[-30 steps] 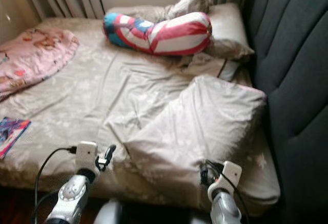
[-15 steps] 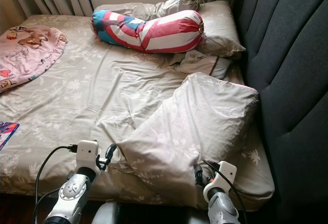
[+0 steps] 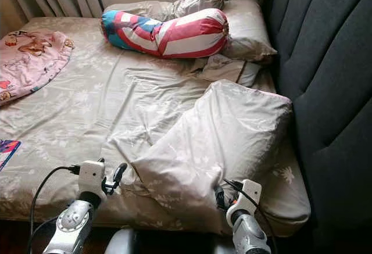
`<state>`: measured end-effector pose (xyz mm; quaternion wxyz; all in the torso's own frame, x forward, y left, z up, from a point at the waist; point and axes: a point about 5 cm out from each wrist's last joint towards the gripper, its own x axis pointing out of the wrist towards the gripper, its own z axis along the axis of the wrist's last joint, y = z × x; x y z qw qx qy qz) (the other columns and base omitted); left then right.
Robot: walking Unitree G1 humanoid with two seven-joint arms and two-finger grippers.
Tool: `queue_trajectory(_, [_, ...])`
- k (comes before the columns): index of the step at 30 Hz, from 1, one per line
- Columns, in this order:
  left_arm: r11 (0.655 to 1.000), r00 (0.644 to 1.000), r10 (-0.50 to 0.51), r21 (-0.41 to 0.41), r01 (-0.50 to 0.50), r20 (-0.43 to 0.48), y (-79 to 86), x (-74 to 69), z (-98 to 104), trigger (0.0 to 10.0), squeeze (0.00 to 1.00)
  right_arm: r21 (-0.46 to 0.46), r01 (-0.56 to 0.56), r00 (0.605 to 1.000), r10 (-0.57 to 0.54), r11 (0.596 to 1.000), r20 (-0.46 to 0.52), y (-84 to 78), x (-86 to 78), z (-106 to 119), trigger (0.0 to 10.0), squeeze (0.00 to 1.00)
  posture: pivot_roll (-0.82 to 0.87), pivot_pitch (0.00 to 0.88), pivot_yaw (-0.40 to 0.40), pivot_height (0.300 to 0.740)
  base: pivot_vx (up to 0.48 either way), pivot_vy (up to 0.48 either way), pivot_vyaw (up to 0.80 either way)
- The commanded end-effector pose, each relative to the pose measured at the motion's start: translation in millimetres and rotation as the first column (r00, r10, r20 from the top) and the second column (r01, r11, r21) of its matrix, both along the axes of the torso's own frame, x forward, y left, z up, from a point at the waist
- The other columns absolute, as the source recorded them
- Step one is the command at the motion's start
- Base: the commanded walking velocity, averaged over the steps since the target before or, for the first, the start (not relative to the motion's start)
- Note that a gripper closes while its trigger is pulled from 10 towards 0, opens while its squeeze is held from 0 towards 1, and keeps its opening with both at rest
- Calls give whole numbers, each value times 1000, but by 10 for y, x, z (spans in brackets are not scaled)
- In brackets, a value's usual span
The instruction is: Clean up the room
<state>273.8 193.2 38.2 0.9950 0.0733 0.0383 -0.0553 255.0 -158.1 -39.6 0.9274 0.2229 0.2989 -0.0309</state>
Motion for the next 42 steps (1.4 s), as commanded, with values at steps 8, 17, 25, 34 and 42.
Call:
queue_trajectory(8, [999, 999, -25, 20, 26, -35, 32, -75, -7, 10000, 0, 20, -127, 987, 129, 992, -96, 292, -150, -129, 0, 0, 80, 171, 62, 650, 0, 0, 0])
queue_trajectory(17, [999, 999, -35, 19, 36, -41, 3, -64, 4, 10000, 0, 17, -141, 981, 142, 990, -130, 311, -248, -195, 0, 0, 75, 164, 65, 650, 0, 0, 0])
queue_trajectory(25, [999, 998, -35, 12, 36, -47, -29, -9, 18, 10000, 0, 0, -149, 979, 148, 989, -139, 298, -251, -199, 0, 0, 60, 144, 56, 650, 0, 0, 0])
queue_trajectory(34, [1000, 999, -28, 0, 28, -44, -75, 49, 32, 10000, 0, -32, -173, 977, 167, 984, -136, 272, -223, -183, 0, 0, 50, 134, 48, 650, 0, 0, 0])
queue_trajectory(42, [1000, 999, -27, -9, 26, -42, -123, 97, 39, 10000, 0, -54, -168, 976, 159, 984, -147, 226, -228, -189, 0, 0, 41, 119, 39, 650, 0, 0, 0])
